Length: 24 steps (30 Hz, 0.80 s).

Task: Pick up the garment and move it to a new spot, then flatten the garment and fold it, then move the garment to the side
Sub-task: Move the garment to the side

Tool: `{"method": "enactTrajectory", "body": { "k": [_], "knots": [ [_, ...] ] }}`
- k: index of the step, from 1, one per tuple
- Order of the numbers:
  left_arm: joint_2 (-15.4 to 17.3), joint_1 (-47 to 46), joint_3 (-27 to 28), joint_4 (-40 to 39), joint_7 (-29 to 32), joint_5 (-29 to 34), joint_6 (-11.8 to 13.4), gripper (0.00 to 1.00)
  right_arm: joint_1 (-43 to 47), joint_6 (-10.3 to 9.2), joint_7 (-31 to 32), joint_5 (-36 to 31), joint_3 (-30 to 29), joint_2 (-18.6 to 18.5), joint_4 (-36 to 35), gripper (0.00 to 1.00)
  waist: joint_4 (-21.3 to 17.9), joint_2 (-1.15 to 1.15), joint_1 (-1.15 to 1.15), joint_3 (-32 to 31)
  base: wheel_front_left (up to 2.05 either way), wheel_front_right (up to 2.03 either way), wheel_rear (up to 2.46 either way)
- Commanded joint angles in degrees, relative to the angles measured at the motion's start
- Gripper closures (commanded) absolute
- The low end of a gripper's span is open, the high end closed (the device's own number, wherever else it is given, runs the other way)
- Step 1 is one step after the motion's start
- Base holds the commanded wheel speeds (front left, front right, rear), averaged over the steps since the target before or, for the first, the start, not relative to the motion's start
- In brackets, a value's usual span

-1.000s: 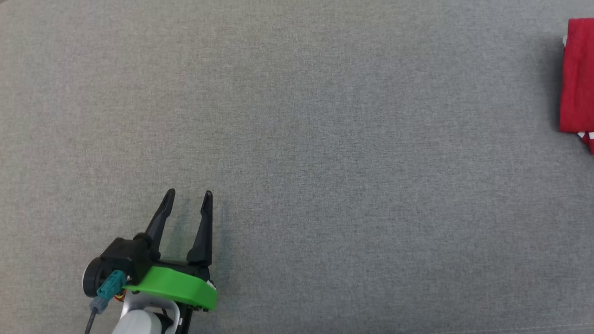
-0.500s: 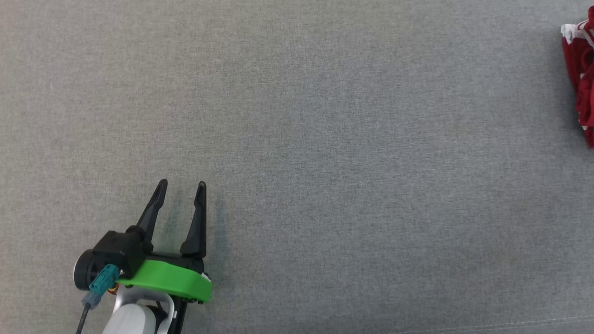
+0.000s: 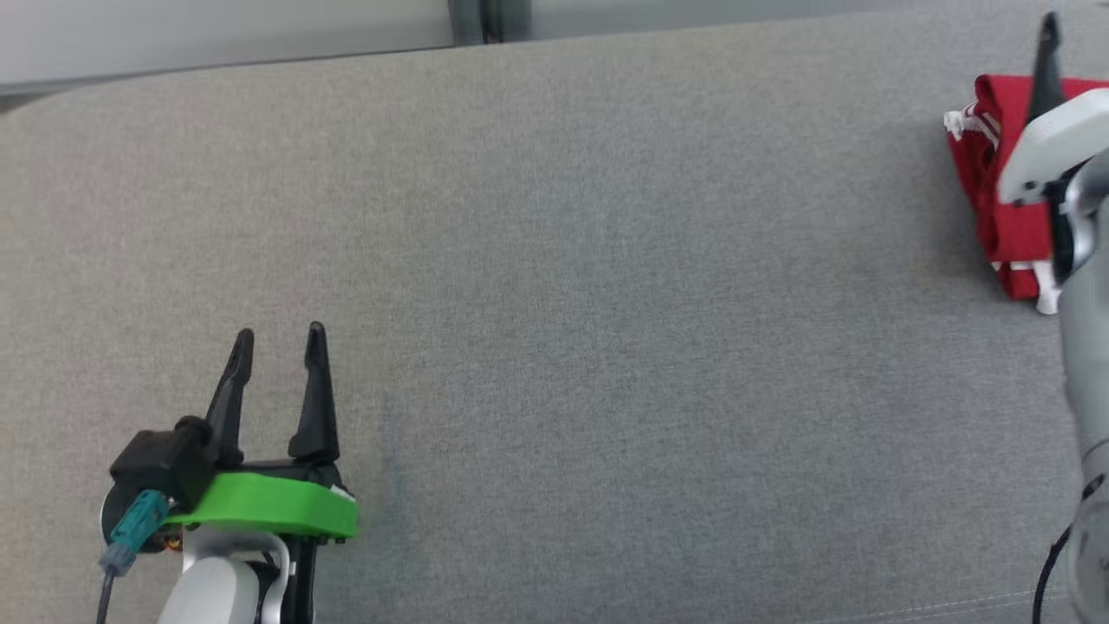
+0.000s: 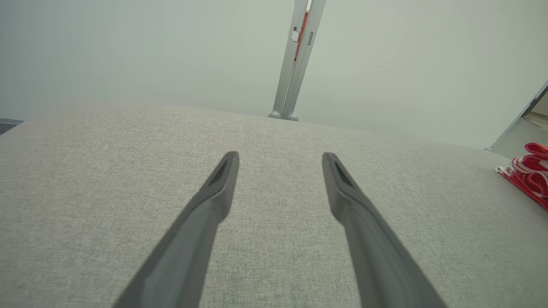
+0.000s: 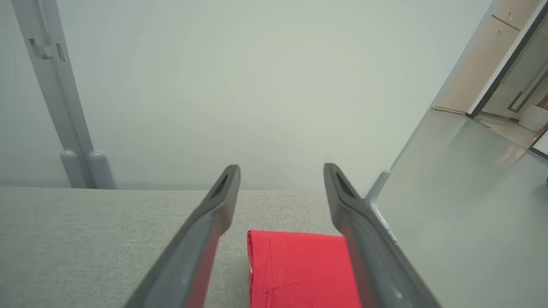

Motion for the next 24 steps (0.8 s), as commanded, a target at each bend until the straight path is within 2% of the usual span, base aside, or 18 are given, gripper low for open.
{"method": "enactTrajectory", "body": {
  "k": [1,4,10,18,24],
  "knots": [
    [-0.35,1.48,0.98,0.7,-0.55,-1.24,0.58,0.0,2.96,-0.08,-0.17,2.66,1.83,1.33,-2.02,0.0,-1.76,0.0,0.0,-5.38,0.0,0.0,0.0],
    [-1.28,2.65,2.41,2.16,-1.11,-2.24,0.93,0.0,8.08,-0.08,-0.18,8.09,6.36,4.19,-6.95,0.0,-1.77,0.0,0.0,-7.9,0.0,0.0,0.0],
    [-2.53,5.22,3.42,4.26,-1.78,-2.74,0.77,0.0,19.46,-0.08,-0.17,15.45,13.34,7.21,-18.38,0.0,-1.17,0.0,0.0,-10.55,0.0,0.0,0.0],
    [-2.93,7.82,4.16,5.09,-2.08,0.32,1.86,0.0,35.1,-0.08,-0.18,20.38,15.17,10.72,-32.64,0.0,0.63,0.0,0.0,-12.59,0.0,0.0,0.0],
    [-3.09,10.19,4.34,5.12,-2.13,3.04,2.17,0.0,45.36,-0.07,-0.18,23.37,18.13,12.43,-39.44,0.0,1.79,0.0,0.0,-13.88,0.0,0.0,0.0]
  ]
}}
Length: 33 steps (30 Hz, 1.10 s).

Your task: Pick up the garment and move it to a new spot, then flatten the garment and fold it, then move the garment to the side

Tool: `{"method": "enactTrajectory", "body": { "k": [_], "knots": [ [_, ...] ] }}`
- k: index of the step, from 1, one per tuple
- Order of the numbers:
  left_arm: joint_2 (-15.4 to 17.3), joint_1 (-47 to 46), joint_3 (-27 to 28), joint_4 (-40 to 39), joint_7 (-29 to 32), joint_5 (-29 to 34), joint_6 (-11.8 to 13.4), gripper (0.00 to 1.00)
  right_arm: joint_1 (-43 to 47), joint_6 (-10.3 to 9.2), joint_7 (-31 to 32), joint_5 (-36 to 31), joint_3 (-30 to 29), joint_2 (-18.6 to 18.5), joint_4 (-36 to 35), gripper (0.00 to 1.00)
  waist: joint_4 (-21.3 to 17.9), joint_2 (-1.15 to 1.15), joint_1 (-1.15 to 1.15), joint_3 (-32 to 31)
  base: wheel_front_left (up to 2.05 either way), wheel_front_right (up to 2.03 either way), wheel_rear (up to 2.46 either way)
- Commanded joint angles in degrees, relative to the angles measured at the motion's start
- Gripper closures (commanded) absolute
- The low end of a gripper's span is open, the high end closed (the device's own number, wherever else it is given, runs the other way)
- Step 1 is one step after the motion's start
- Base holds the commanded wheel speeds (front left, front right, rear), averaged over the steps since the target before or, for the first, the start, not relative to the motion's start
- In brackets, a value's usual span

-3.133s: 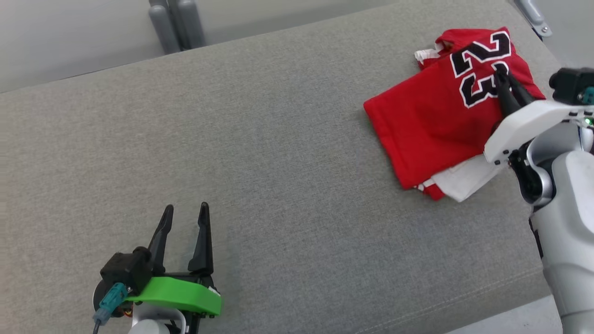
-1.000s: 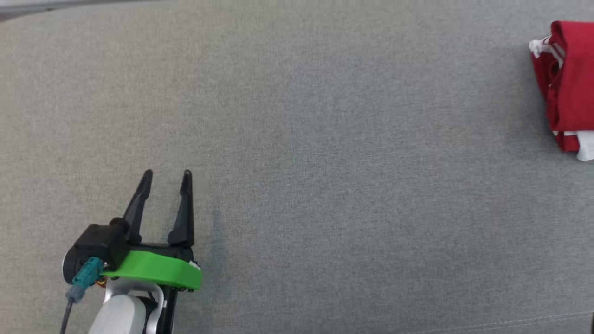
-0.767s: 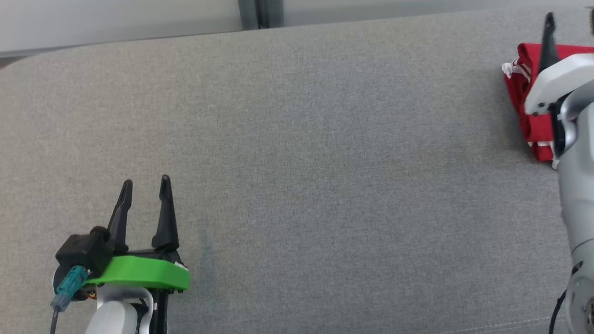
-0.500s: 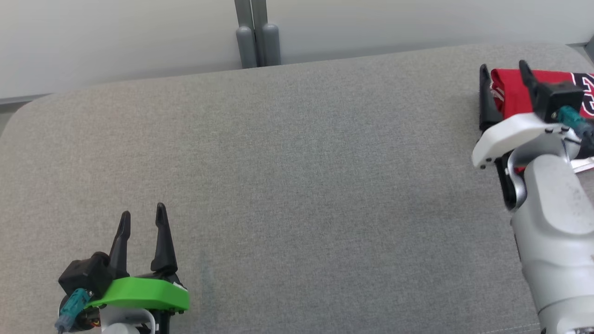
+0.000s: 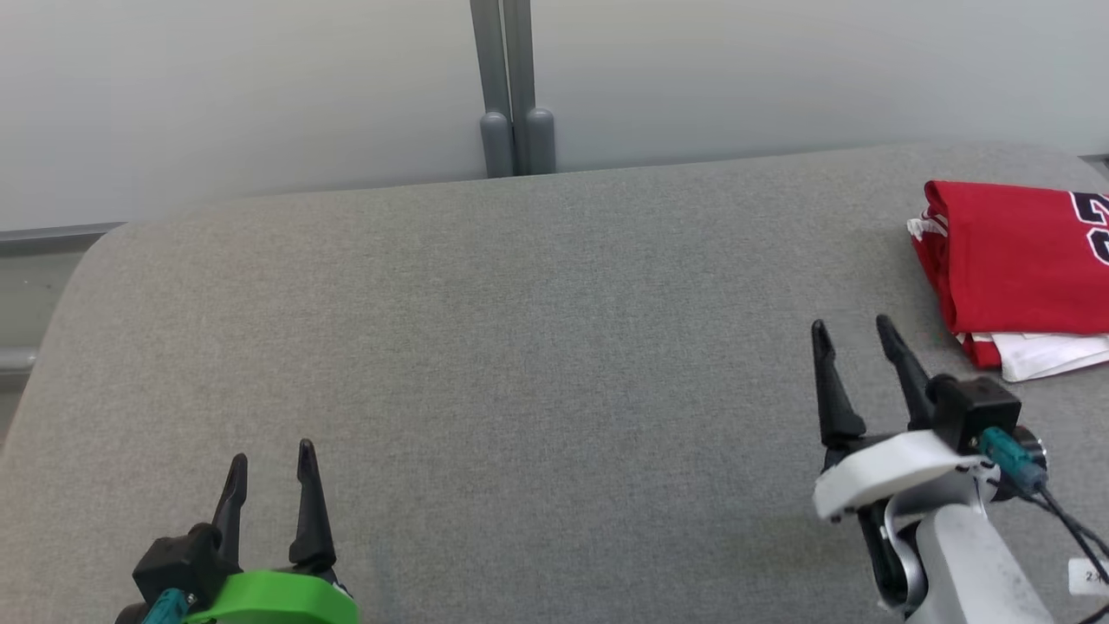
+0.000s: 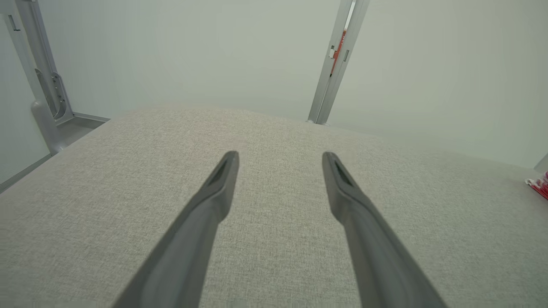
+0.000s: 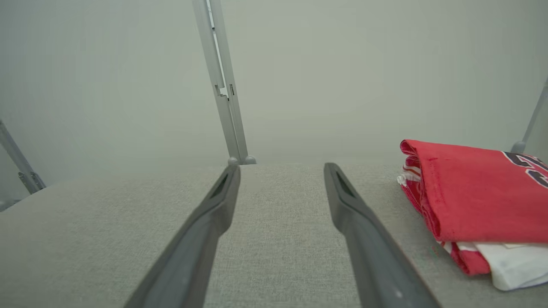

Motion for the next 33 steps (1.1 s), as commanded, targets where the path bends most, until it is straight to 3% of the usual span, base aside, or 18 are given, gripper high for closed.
{"method": "enactTrajectory", "body": {
  "k": [1,9,27,28,33],
  "knots": [
    [-0.2,1.02,0.33,-0.01,-0.26,0.92,0.33,0.0,1.81,-0.06,-0.15,0.97,0.59,-0.07,-1.48,0.0,0.65,0.0,0.0,-0.56,0.0,0.0,0.0],
    [-1.37,2.09,0.71,0.35,-0.22,2.07,0.23,0.0,9.11,-0.05,-0.14,3.97,3.18,0.06,-5.76,0.0,1.44,0.0,0.0,-0.99,0.0,0.0,0.0],
    [-2.21,1.06,1.14,1.96,-0.23,3.28,-0.7,0.0,9.83,-0.05,-0.15,3.7,3.66,0.05,-6.12,0.0,1.02,0.0,0.0,-1.39,0.0,0.0,0.0],
    [-2.26,1.56,1.02,1.76,-0.04,2.96,-0.83,1.0,9.14,-0.01,-0.01,3.76,3.66,0.18,-5.88,1.0,1.05,0.0,0.0,-1.44,0.0,0.0,0.0],
    [-2.55,1.84,1.24,3.69,0.8,1.38,-0.99,1.0,10.08,-0.01,0.41,5.49,3.6,0.35,-4.33,1.0,1.06,0.0,0.0,-1.43,0.0,0.0,0.0]
  ]
}}
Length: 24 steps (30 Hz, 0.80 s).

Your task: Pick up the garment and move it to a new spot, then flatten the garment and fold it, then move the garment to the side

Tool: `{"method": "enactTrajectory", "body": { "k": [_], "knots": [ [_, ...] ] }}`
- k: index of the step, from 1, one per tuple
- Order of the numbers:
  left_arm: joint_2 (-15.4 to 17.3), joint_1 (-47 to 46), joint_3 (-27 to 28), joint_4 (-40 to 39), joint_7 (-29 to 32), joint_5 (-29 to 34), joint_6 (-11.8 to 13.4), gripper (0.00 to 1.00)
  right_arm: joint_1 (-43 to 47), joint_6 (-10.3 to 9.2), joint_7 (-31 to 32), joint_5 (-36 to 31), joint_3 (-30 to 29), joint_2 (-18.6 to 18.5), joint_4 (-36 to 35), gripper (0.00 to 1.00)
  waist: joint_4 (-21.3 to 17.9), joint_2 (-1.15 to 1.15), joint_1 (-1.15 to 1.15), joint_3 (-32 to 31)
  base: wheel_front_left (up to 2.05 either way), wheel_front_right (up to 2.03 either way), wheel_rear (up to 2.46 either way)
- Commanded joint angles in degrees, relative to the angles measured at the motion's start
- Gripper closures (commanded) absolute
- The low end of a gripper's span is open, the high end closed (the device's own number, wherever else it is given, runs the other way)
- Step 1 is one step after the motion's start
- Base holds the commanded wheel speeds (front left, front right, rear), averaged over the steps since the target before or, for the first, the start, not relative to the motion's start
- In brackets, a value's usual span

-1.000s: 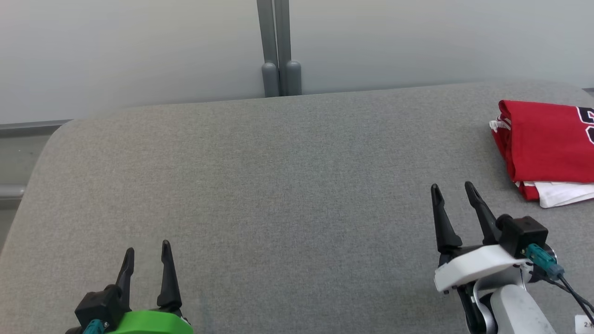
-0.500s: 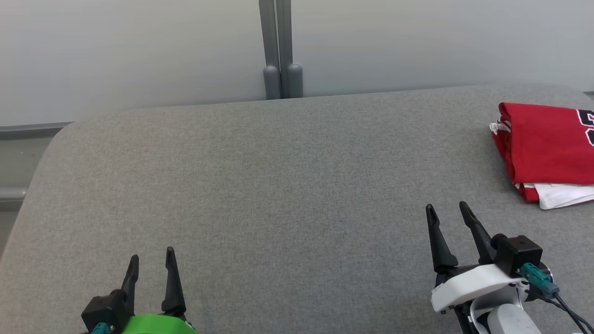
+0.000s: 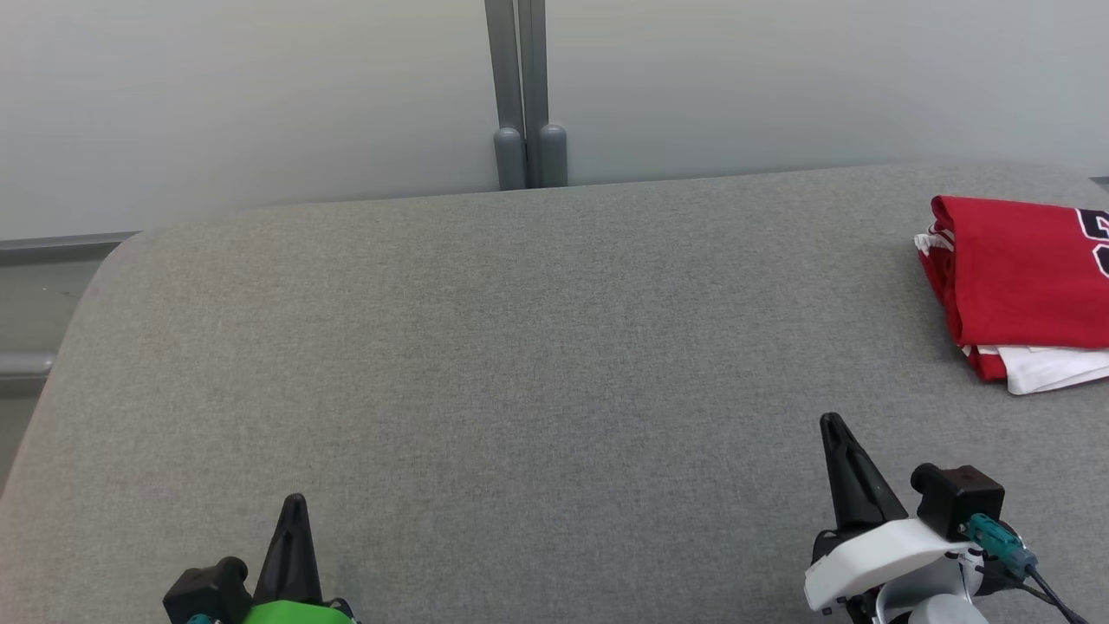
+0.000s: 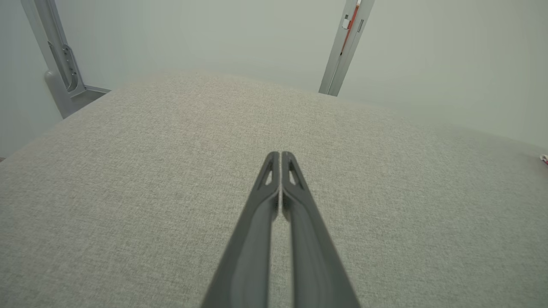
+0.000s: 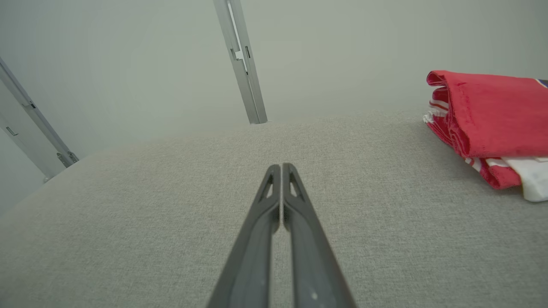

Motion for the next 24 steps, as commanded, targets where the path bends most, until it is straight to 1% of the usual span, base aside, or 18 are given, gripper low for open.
{"method": "enactTrajectory", "body": {
  "k": [1,11,24],
  "knots": [
    [0.05,-0.79,0.58,-0.58,0.64,-2.17,-0.35,1.0,-0.68,0.0,0.36,2.42,-0.22,-0.13,-0.81,1.0,0.01,0.0,0.0,0.03,0.0,0.0,0.0],
    [-0.15,-2.08,2.29,-0.85,3.38,-11.44,-1.63,1.0,-1.27,0.0,2.87,13.18,-1.28,-0.54,-0.91,1.0,0.05,0.0,0.0,0.15,0.0,0.0,0.0],
    [-0.37,-3.55,4.2,-1.16,6.49,-22.14,-3.1,1.0,-1.92,-0.01,5.8,25.4,-2.58,-0.86,-1.1,1.0,0.09,0.0,0.0,0.31,0.0,0.0,0.0]
  ]
}}
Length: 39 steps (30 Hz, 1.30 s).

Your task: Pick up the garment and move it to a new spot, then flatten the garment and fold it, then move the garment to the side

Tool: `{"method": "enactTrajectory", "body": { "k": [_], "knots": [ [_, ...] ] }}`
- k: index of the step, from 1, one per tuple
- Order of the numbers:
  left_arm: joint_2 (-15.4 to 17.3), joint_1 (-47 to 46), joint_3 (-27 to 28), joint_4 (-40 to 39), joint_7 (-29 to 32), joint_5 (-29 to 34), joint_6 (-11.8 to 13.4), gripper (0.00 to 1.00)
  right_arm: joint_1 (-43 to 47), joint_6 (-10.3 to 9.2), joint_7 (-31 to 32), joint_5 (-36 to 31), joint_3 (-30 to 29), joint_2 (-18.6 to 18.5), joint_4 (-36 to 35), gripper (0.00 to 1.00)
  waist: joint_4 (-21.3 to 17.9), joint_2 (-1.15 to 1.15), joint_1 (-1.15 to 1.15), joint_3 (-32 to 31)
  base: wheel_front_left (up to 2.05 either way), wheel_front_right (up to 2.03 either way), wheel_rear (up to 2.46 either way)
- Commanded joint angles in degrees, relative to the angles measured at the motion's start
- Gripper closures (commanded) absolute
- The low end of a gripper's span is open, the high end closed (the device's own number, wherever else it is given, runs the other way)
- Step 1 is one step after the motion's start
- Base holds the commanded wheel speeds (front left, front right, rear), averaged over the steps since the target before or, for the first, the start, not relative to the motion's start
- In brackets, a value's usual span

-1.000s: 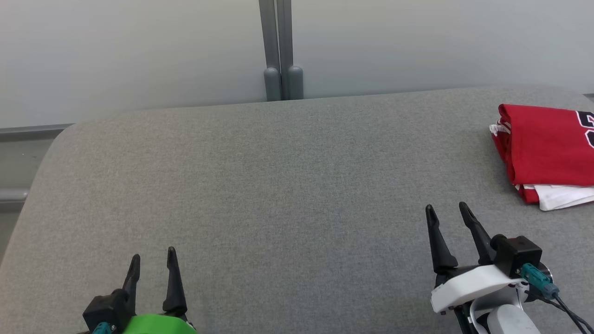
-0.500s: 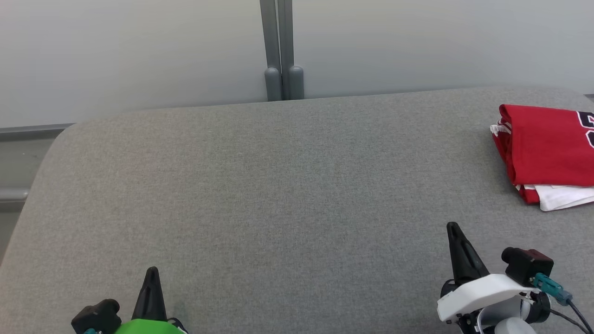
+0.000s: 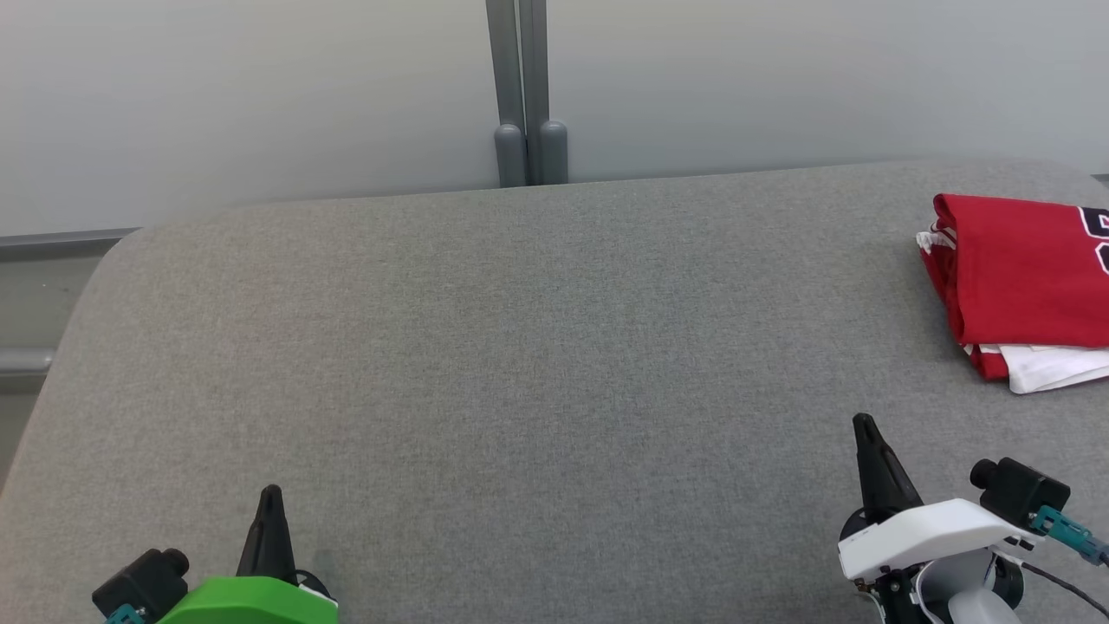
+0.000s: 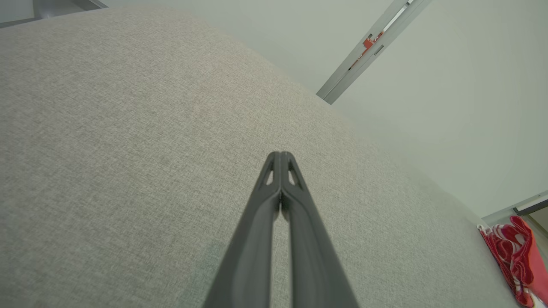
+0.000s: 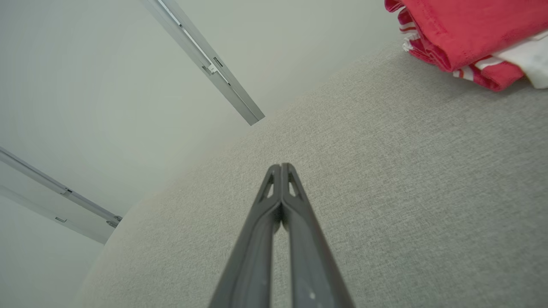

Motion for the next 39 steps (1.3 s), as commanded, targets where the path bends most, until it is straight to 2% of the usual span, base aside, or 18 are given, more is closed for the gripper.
{"method": "enactTrajectory", "body": {
  "k": [1,39],
  "knots": [
    [-0.01,-1.85,0.6,-0.91,0.39,-1.82,-0.4,1.0,-1.74,-0.01,0.43,2.18,-0.4,-0.4,-0.99,1.0,0.01,0.0,0.0,0.02,0.0,0.0,0.0],
    [-0.47,-5.15,4.97,-1.41,7.46,-25.39,-3.72,1.0,-3.05,-0.01,7.35,28.73,-3.8,-0.73,-1.37,1.0,0.14,0.0,0.0,0.49,0.0,0.0,0.0]
  ]
}}
